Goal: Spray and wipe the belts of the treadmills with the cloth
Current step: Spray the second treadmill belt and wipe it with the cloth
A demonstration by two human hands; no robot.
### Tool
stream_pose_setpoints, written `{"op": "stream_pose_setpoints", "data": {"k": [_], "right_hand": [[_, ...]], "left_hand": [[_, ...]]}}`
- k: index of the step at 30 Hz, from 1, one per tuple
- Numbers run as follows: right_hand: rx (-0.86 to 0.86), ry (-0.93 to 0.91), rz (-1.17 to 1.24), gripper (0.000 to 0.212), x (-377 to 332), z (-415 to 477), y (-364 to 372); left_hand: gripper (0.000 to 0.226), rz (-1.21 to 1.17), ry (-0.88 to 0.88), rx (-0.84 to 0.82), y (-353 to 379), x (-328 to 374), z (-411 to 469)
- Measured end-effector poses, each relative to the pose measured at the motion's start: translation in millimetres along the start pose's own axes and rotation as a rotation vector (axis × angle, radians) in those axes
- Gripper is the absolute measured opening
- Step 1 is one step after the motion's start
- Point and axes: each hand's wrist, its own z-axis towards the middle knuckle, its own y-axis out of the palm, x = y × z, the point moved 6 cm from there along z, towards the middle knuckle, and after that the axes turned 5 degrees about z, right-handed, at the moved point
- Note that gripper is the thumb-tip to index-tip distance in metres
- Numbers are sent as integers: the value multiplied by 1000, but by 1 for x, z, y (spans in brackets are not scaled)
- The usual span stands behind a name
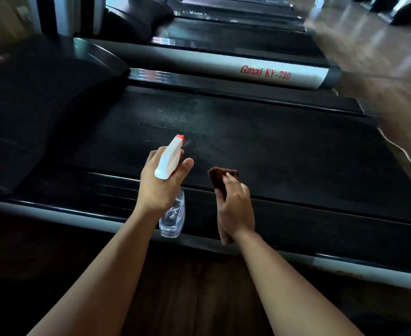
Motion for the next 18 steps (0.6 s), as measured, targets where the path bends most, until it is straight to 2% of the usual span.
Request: {"op": "stream_pose_setpoints", "data": {"k": [7, 14, 18], "right_hand": [[-76, 34, 13, 44, 16, 31, 56], [-292, 44, -84, 49, 19, 64, 123], [-424, -11, -197, 48, 18, 65, 153]], "left_hand": [[26, -16, -57, -6, 0, -40, 30], [20, 53, -114, 90, -33, -75, 61], [17, 83, -165, 116, -53, -94, 68]]}}
